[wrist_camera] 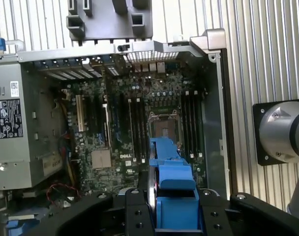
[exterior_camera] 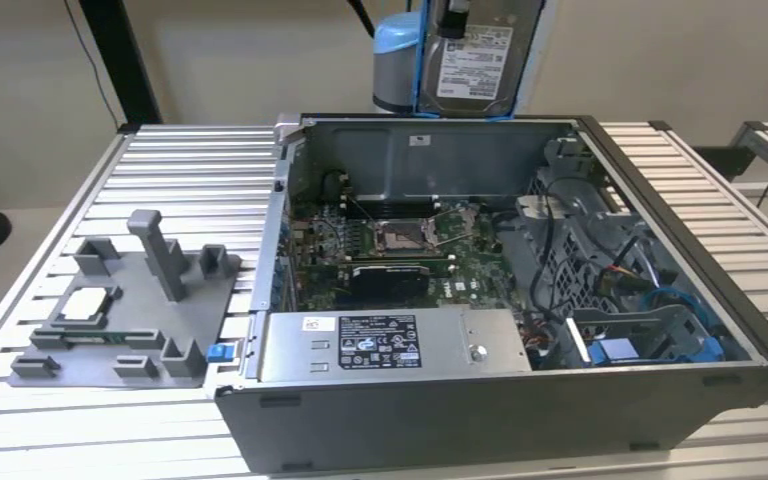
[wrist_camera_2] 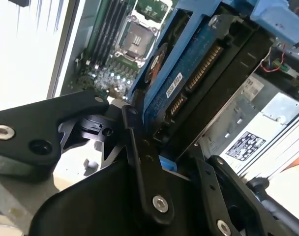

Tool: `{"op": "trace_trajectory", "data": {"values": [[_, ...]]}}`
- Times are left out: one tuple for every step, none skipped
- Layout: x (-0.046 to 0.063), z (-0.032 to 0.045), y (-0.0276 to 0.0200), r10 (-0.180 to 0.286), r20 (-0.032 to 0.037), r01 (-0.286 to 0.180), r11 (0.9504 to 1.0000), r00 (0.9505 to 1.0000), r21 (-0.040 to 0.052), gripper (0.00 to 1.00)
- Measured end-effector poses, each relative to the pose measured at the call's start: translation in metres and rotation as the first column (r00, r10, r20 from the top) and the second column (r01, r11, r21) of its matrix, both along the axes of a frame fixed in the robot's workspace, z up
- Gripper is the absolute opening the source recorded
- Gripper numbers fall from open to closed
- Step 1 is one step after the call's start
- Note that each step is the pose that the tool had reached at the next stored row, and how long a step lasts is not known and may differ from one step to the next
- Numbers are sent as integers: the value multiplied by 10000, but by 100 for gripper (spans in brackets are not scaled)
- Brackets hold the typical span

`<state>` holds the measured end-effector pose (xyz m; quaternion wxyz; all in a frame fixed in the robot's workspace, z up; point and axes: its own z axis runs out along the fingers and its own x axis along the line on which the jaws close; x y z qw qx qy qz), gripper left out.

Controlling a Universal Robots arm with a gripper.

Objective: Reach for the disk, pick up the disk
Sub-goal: 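Pick up the disk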

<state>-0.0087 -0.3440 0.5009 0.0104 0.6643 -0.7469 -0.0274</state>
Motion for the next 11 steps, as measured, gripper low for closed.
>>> {"op": "trace_trajectory", "data": {"values": [[35,0,0,1,-2,-1,10000,10000,0,0],[70,0,0,0,-4,0,10000,10000,0,0],[102,0,0,0,-6,0,10000,10000,-1,0],[139,1,0,1,-8,-1,10000,10000,-2,0],[172,0,0,0,-9,0,10000,10000,-1,0],[204,1,0,0,-10,0,10000,10000,-1,0],[237,0,-1,1,-11,-1,10000,10000,-1,0],[270,0,-1,0,-13,0,10000,10000,-1,0],[304,0,-1,0,-14,0,10000,10000,-1,0],[336,1,-1,1,-16,-1,10000,10000,-1,0],[370,1,-1,0,-17,0,10000,10000,-1,0]]}}
